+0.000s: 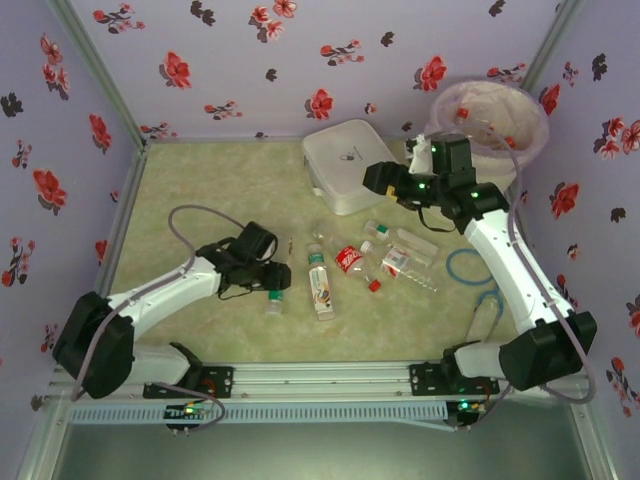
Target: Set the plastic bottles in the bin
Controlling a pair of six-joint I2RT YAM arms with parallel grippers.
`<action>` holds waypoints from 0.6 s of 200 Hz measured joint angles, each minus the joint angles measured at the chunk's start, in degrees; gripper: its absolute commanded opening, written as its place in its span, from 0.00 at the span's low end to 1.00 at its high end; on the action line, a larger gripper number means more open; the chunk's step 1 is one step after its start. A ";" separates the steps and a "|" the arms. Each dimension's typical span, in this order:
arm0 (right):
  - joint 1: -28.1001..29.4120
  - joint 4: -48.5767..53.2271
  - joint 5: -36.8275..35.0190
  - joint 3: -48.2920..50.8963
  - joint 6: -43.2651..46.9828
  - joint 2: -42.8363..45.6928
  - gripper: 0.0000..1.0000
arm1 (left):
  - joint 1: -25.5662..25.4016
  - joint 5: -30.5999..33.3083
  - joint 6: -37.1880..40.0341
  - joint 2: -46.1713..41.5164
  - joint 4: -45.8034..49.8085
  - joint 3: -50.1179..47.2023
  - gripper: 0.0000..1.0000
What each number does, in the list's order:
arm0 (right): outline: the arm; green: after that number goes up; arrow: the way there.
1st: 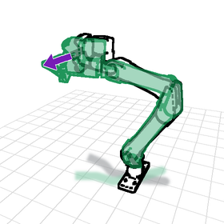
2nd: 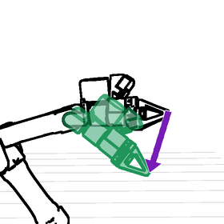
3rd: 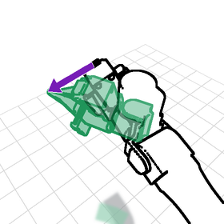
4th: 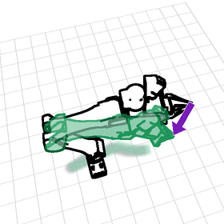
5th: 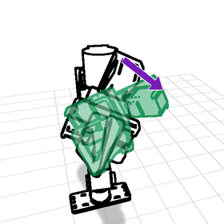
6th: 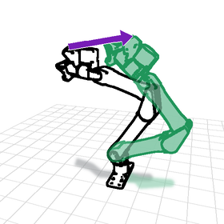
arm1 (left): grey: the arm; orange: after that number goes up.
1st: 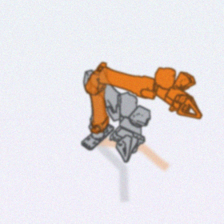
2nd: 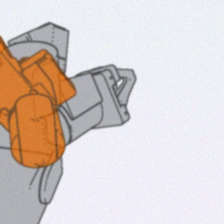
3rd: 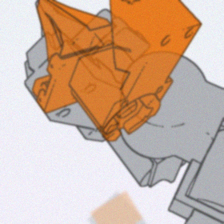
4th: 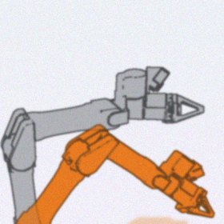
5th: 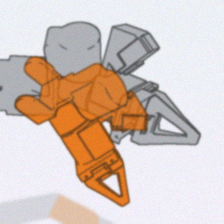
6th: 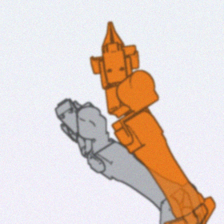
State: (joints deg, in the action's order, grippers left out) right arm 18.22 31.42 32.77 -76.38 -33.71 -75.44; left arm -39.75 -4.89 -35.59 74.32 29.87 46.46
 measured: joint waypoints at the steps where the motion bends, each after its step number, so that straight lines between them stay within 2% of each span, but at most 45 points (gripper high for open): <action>1: 0.07 -0.02 0.02 0.00 0.00 0.00 0.81 | 0.07 0.00 0.09 -0.13 0.09 0.20 0.46; 29: 3.08 -2.75 1.95 0.17 -1.46 -1.09 0.85 | 0.50 -0.63 3.43 -2.64 0.04 4.76 0.46; 69: 9.03 -3.98 4.07 -1.90 -1.25 -7.65 0.97 | 0.37 -6.73 7.69 -6.08 -8.07 8.70 0.46; 104: 11.52 -5.18 7.04 -2.82 -1.27 -11.41 0.98 | -0.83 -11.02 10.34 -6.80 -10.64 8.70 0.46; 120: 12.17 -5.99 8.90 -3.63 -1.29 -12.87 0.93 | -1.46 -12.11 10.97 -6.80 -10.88 8.70 0.46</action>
State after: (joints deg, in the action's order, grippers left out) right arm 30.39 25.43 41.67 -80.01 -35.00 -88.31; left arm -41.21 -16.99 -24.62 67.53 18.98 55.16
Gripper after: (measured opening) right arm 0.962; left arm 0.509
